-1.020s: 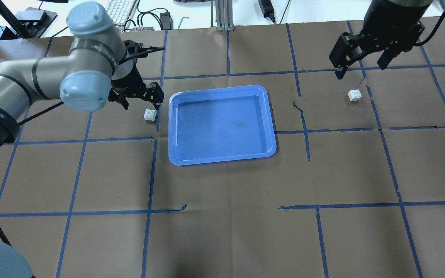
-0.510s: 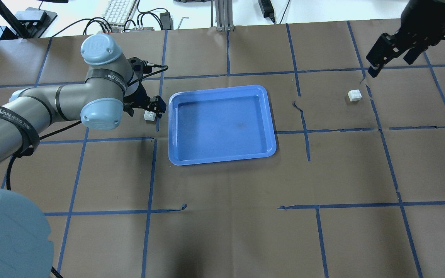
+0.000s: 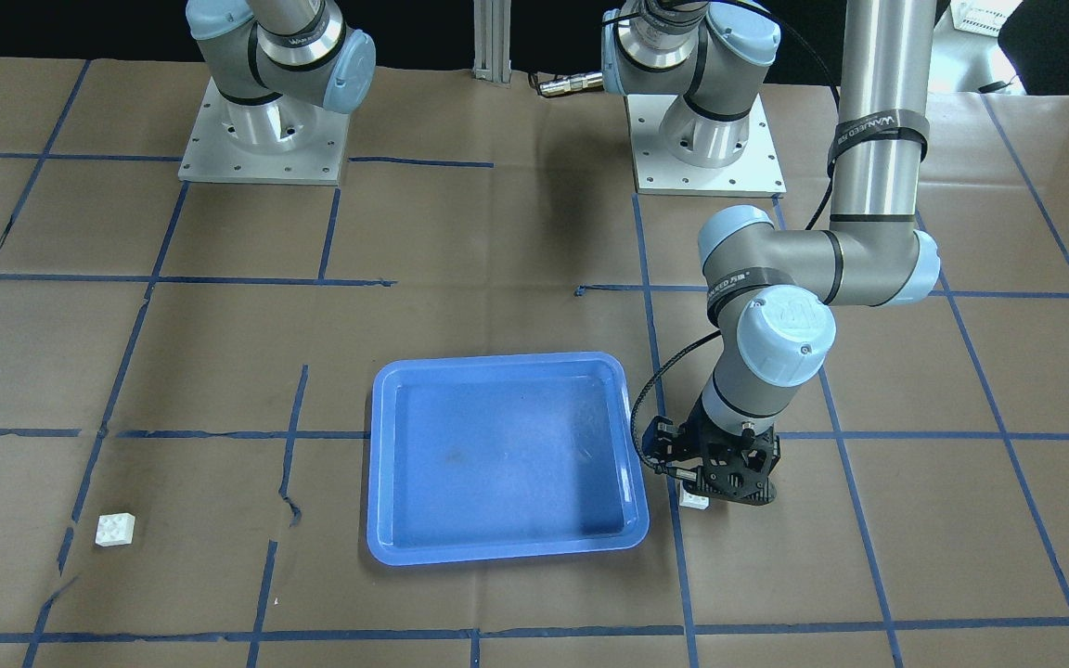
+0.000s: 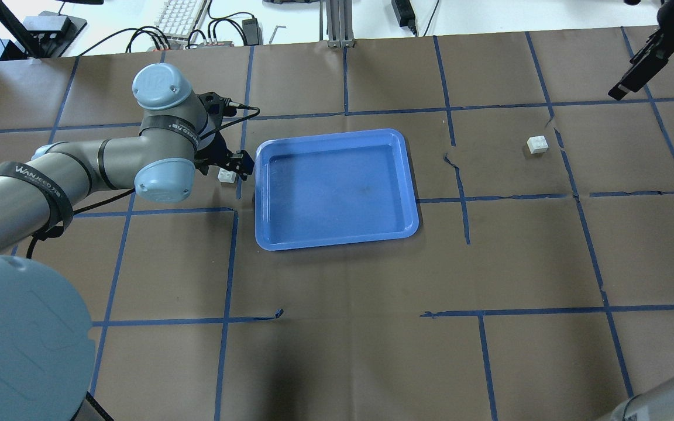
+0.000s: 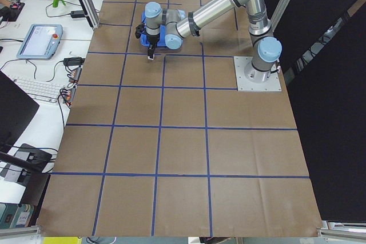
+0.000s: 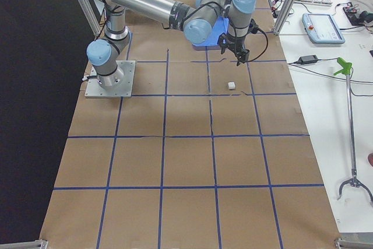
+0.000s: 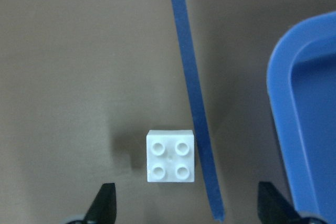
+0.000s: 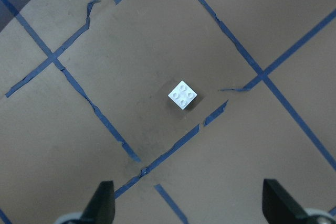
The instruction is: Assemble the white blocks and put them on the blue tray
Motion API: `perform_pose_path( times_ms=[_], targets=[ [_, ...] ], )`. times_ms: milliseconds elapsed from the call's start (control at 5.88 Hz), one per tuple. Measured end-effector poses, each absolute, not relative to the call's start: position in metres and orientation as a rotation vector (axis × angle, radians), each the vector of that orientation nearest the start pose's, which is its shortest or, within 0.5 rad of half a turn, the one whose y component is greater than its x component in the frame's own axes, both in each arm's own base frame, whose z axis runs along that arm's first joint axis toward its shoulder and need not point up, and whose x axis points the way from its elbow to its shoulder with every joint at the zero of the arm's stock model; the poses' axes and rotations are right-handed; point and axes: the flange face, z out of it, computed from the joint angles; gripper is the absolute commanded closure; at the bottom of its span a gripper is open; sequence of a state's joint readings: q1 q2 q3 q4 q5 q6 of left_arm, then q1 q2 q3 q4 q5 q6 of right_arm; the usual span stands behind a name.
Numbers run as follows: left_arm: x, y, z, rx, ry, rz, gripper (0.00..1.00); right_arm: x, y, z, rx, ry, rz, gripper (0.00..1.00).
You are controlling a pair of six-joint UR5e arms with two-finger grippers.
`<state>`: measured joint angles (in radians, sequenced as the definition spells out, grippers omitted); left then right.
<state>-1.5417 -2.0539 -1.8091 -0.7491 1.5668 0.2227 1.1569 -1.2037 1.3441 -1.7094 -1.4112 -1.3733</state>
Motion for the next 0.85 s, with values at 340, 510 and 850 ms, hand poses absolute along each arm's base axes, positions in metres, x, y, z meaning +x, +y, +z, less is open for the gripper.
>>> perform_pose_path(
  times_ms=[340, 510, 850],
  targets=[
    [-0.116, -0.607, 0.181, 0.308, 3.113, -0.158, 0.34, -0.137, -0.673, 0.360, -1.634, 2.409, -0.338, 0.01],
    [-0.116, -0.608, 0.178, 0.310, 3.112, -0.163, 0.55, -0.153, -0.683, 0.323, -1.713, 2.257, -0.426, 0.02],
    [-0.116, -0.609, 0.176, 0.313, 3.111, -0.166, 0.83, -0.175, -0.689, 0.263, -1.784, 2.061, -0.526, 0.04]
  ],
)
